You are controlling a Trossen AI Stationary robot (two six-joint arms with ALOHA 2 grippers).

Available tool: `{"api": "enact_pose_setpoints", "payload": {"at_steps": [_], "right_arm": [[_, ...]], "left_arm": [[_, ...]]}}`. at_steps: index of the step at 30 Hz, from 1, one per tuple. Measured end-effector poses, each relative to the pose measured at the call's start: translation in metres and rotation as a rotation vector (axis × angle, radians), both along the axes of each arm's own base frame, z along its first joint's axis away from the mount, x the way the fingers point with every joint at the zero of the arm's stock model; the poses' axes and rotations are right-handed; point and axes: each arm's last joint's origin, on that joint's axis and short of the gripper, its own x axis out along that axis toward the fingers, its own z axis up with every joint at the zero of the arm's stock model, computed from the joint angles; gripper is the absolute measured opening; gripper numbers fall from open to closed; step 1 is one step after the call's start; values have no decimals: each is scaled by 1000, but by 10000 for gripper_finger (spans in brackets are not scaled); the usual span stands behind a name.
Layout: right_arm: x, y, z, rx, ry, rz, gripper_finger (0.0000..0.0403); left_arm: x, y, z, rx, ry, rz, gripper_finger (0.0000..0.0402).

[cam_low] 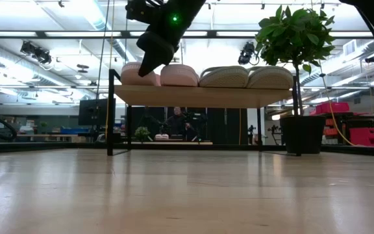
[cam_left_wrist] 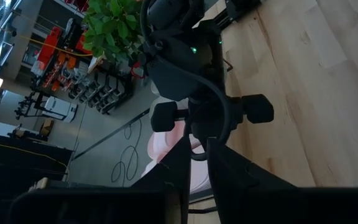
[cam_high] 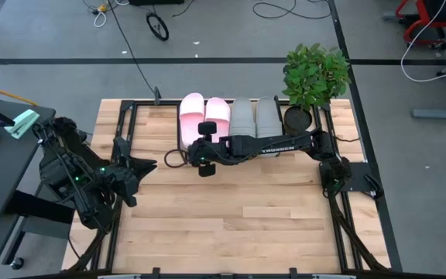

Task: Pick and place slides into the shelf
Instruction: Put the pink slide onto the shelf

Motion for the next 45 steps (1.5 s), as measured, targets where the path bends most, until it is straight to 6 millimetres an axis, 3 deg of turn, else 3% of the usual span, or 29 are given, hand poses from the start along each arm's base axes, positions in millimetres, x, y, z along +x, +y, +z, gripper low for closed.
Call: {"api": "enact_pose_setpoints", "payload": {"at_steps": [16,32,37,45], "right_arm": [[1,14,7,-142,8,11,58],[-3,27,2,-108,75,79,61],[-5,27,1,-79,94,99,85],[-7,29,-1,-40,126,130,163]], "left_arm": [[0,0,0,-1,0,0,59],[0,0,0,0,0,0,60],[0,0,0,-1,0,0,66],[0,0,0,-5,-2,2,59]]}}
